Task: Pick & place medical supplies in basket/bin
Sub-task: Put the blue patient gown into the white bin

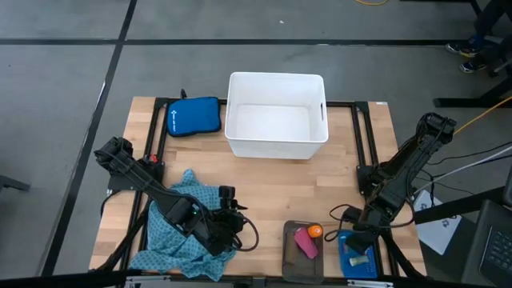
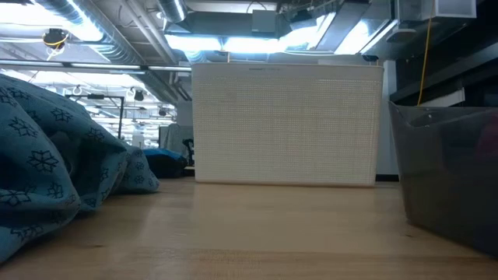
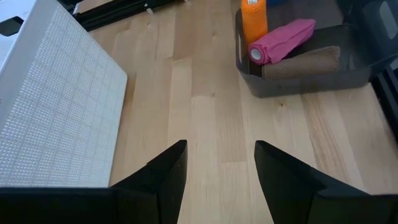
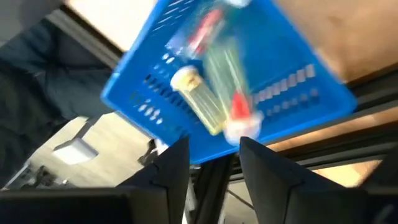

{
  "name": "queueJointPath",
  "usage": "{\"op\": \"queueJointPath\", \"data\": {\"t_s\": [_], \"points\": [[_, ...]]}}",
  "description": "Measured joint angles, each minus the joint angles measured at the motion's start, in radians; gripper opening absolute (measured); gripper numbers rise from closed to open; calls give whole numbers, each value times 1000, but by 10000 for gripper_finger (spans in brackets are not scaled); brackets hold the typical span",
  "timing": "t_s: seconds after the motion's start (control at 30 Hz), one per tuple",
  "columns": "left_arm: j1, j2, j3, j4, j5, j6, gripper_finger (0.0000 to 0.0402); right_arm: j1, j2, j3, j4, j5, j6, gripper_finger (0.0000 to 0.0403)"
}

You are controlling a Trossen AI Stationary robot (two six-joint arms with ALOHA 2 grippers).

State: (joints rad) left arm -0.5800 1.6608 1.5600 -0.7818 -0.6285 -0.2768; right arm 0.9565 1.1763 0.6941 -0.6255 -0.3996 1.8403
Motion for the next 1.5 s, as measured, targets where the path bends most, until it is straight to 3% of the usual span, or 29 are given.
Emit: {"op": "queueJointPath", "data": {"t_s": [0.37, 0.53, 0.73, 0.87, 0.97, 1.1, 1.27, 1.4, 1.5], "points": [[0, 0, 0, 0, 0, 0, 184, 0, 1, 0, -68, 1, -15, 135], [0, 0, 0, 0, -6, 0, 184, 0, 1, 0, -60, 88, -55, 135], [-2, -1, 0, 8, -83, 37, 184, -2, 1, 0, 81, 166, -125, 135], [-6, -25, 0, 50, -57, 61, 184, -19, 1, 0, 210, 217, -210, 135], [-4, -43, 0, 173, 58, 138, 184, -43, 1, 0, 312, 315, -357, 135], [8, -43, 0, 370, 252, 290, 184, -74, 1, 0, 462, 519, -701, 135], [78, -43, 0, 419, 319, 323, 184, -78, 1, 0, 703, 754, -1215, 135], [144, -43, 0, 419, 388, 315, 184, -76, -4, 0, 840, 778, -1537, 135], [178, -45, 0, 420, 404, 315, 185, -68, -26, 0, 848, 778, -1656, 135]]}}
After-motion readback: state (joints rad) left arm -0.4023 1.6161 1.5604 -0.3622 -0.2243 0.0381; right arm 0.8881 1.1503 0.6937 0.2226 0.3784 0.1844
